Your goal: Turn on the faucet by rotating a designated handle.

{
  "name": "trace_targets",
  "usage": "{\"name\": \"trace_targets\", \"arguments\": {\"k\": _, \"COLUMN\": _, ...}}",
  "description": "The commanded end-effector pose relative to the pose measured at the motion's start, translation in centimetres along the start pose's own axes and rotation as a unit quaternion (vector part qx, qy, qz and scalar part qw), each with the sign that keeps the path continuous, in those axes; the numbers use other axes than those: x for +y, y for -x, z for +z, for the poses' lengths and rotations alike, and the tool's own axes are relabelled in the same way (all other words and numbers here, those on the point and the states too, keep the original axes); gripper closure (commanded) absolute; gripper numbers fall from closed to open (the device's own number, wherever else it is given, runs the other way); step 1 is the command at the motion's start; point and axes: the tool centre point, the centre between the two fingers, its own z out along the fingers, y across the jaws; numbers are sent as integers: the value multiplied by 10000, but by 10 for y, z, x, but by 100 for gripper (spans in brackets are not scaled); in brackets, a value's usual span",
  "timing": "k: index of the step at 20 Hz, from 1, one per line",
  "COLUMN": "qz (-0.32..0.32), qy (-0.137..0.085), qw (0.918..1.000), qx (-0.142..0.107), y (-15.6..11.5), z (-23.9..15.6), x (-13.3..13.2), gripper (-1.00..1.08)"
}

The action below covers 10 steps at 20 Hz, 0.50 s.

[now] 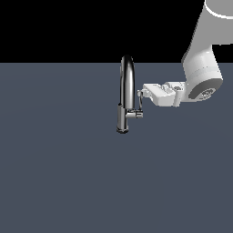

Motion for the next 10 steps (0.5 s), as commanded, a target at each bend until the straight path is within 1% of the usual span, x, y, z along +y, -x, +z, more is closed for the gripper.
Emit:
{"name": "trace_targets", "arguments": {"k": 1, "qz": 65, "qy": -75, "qw": 9999, "qx": -68, "y": -6, "z": 0, "x": -1, "gripper": 108}}
{"name": "trace_targets", "arguments": {"k": 10, "qz": 70, "qy": -84, "qw": 9999, "qx": -77, "y": -6, "z": 1, "x": 2, "gripper": 108}}
